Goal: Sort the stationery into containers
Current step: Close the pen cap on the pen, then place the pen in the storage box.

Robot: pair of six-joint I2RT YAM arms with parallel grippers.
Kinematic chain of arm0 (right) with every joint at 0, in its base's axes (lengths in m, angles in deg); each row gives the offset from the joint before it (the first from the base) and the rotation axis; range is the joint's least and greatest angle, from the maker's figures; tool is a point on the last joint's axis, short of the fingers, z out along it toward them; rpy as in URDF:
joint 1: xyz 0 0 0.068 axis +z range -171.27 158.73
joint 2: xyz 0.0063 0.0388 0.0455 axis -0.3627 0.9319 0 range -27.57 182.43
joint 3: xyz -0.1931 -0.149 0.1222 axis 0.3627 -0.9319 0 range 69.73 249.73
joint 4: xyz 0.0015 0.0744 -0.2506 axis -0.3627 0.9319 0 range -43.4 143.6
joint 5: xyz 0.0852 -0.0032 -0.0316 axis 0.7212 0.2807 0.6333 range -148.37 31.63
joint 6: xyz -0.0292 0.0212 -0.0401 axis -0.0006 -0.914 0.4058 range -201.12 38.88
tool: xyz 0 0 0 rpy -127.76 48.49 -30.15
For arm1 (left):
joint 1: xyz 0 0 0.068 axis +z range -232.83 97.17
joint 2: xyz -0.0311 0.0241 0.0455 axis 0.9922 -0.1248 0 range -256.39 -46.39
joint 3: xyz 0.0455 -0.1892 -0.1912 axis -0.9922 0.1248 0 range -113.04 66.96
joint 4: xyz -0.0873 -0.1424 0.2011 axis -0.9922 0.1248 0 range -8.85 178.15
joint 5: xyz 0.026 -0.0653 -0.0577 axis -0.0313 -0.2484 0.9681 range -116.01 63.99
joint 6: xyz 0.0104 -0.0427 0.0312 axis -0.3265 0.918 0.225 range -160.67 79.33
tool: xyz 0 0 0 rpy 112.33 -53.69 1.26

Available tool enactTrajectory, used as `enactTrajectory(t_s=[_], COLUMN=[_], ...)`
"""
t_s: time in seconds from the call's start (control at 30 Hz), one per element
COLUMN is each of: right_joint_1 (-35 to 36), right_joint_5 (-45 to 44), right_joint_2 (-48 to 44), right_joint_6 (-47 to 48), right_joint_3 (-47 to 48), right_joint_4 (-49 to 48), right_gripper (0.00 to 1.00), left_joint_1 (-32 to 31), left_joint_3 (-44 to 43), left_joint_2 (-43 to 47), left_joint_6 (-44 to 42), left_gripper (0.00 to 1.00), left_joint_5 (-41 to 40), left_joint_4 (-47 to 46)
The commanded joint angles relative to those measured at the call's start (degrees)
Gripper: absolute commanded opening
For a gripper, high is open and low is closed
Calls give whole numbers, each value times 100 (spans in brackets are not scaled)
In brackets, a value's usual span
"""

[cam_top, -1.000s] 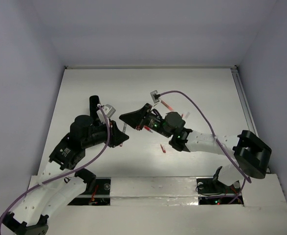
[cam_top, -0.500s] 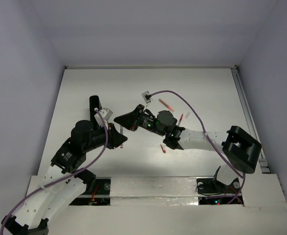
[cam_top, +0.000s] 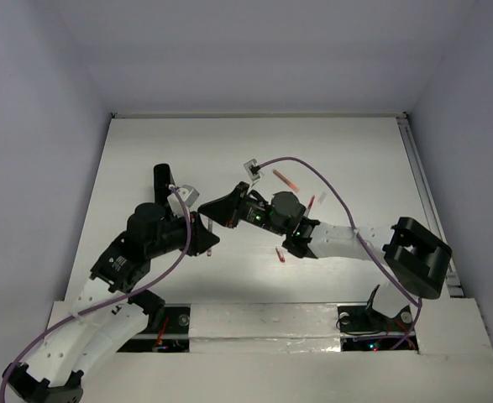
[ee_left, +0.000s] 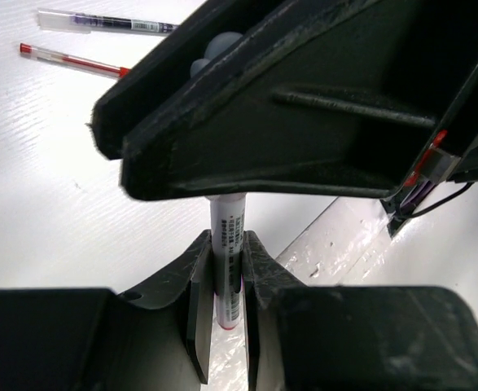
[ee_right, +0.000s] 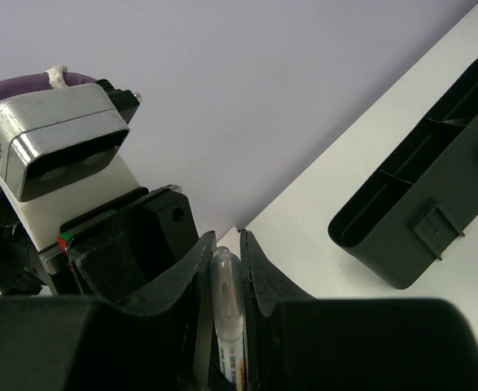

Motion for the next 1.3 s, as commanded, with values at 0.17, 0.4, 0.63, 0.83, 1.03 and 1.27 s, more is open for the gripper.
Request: enactTrajectory(t_s=[0.17,0.4,0.63,0.83,1.03,1.27], right_joint_1=[733,383,-119,-277,-400,-462], right_joint_5=[1379,789,851,570,131,-739], right_joint_2=[-60,-569,-1474,-2230,-3072,-4049], right_joint_6=[-216,-523,-594,-409,38,584], right_joint_3=[-877,-596,-473,-735,-1140,-1650], right_joint_4=[1698,1839,1820,2207,2866,3833], right_gripper=[2,59,80,85,86,87], left_joint_1=[227,227,227,227,227,227], left_joint_3=[-745,-244,99,151,371,1241], left_joint_2=[170,328,398,442,495,794], left_joint_6=[-7,310,486,504,512,1223], left_gripper=[0,0,0,0,0,0], left_joint_5=[-1090,-914,-1002,-1221,-2324,-4744], left_joint_4=[-2877,-3176,-3273,-3194,-3054,-3001])
